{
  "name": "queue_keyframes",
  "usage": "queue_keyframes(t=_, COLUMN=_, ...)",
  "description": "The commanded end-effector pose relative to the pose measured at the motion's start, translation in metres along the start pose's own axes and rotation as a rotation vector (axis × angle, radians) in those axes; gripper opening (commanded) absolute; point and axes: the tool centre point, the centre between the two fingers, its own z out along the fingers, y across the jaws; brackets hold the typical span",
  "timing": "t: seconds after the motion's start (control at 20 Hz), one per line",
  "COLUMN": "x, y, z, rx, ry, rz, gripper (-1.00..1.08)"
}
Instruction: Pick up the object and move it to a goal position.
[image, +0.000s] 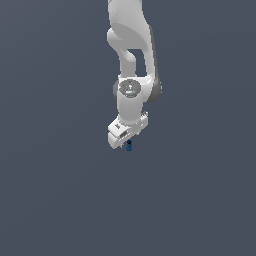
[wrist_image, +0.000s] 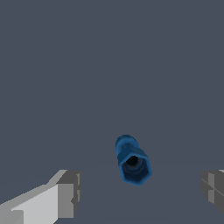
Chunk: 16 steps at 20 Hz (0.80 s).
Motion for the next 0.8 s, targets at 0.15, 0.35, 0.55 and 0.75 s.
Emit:
queue_keyframes(t=0.15, x=-0.001, y=-0.001, z=0.019, rx=0.001, ry=0.000, rz=-0.002, gripper=1.00)
queue_keyframes(t=0.35, x=-0.001, y=-0.001, z=0.038, rx=0.001, ry=0.000, rz=-0.004, gripper=1.00)
queue_keyframes(t=0.55, x=-0.001, y=-0.001, z=0.047, rx=0.000, ry=0.000, rz=-0.005, gripper=1.00)
queue_keyframes(t=0.75, x=0.000, y=0.000, z=0.048, rx=0.000, ry=0.000, rz=-0.005, gripper=-1.00)
